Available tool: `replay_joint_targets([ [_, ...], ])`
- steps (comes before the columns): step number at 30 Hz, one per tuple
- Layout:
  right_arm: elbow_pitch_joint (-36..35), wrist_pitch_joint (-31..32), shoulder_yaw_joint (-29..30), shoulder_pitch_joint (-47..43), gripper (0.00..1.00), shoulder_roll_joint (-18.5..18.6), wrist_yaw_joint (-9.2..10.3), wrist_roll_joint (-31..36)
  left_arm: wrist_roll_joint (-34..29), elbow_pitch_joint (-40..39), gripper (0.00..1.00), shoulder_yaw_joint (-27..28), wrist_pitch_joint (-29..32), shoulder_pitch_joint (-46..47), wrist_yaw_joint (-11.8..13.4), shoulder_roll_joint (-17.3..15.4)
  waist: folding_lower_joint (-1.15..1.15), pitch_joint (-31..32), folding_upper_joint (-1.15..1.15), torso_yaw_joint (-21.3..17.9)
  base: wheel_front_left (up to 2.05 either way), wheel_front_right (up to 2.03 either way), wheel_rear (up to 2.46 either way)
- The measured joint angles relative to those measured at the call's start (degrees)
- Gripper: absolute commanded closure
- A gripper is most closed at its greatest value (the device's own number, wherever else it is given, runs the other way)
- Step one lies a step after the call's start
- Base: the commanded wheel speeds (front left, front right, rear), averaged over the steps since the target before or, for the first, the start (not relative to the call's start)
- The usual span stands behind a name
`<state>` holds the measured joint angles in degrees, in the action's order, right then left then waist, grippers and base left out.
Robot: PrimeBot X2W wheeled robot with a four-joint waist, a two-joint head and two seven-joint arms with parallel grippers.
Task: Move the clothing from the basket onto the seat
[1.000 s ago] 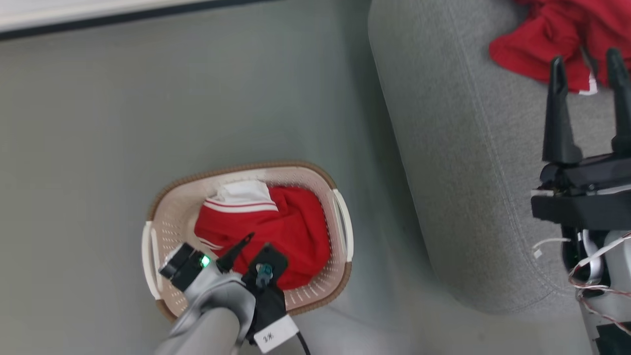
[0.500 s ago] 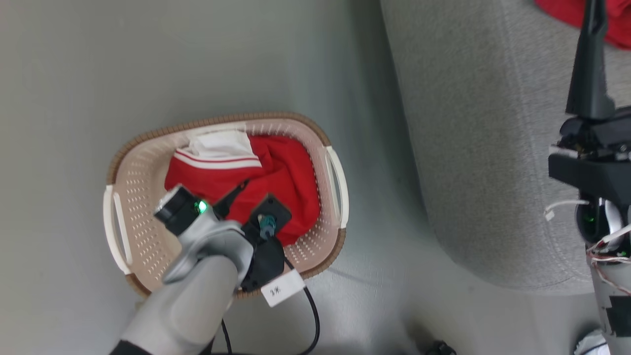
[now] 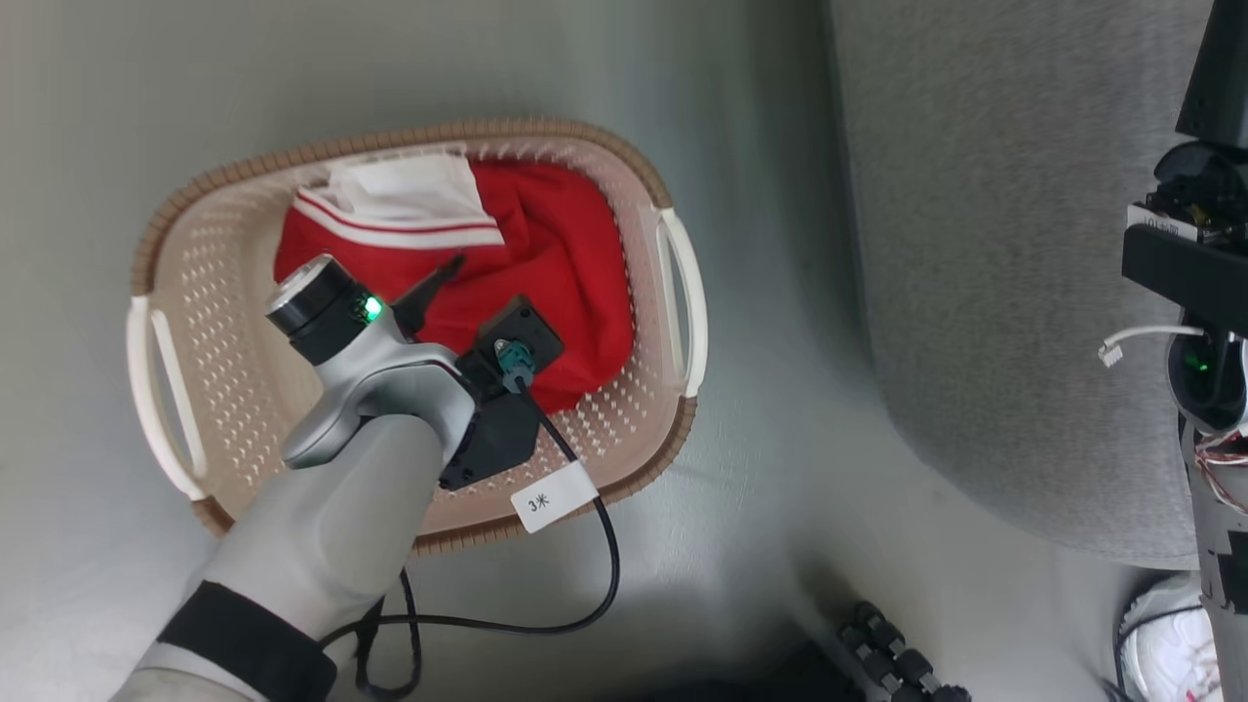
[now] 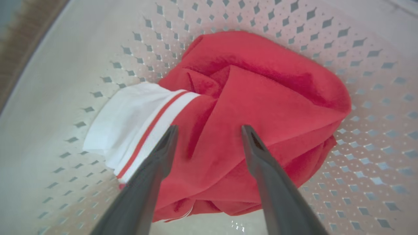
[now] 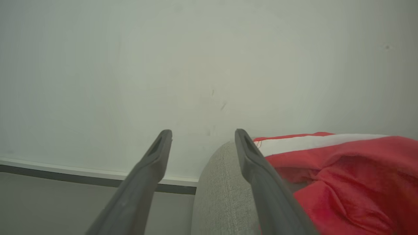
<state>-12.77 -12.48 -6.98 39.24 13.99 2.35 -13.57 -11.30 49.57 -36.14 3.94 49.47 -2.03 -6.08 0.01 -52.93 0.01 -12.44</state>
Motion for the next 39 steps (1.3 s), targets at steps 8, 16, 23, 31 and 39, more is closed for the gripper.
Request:
replay_joint_targets([
  [8, 0.3, -0.7, -0.5, 1.4, 0.00, -0.5, 0.00, 0.5, -1.7, 2.6, 0.00, -0.7, -0.1, 2.6, 1.1, -1.0, -0.01, -3.4, 0.00, -0.4, 0.00, 0.00, 0.00],
  [16, 1.7, -1.2, -1.0, 1.9, 0.00, -0.9, -0.01, 1.1, -3.2, 5.6, 1.00, -1.5, -0.4, 4.0, 2.4, -0.9, -0.01, -4.8, 0.00, -1.1, 0.00, 0.00, 0.00],
  [23, 3.4, -1.7, -1.3, 2.6, 0.00, -1.2, -0.08, 1.6, -3.4, 7.1, 1.00, -2.0, -2.2, 4.5, 3.1, -0.2, -0.01, -4.3, -0.01, -1.1, 0.00, 0.00, 0.00],
  [31, 6.2, -1.8, -2.2, 2.6, 0.00, -1.3, -0.41, 2.5, -1.9, 7.1, 1.00, -1.1, -7.1, 4.4, 4.1, 1.4, -0.01, -2.3, -0.01, -0.4, 0.00, 0.00, 0.00],
  [39, 11.3, -2.1, -4.4, 1.9, 0.00, -1.8, -1.37, 3.0, 4.0, 5.4, 1.00, 1.9, -13.5, 3.0, 4.1, 2.8, -0.02, 1.7, -0.01, 1.0, 0.00, 0.00, 0.00],
])
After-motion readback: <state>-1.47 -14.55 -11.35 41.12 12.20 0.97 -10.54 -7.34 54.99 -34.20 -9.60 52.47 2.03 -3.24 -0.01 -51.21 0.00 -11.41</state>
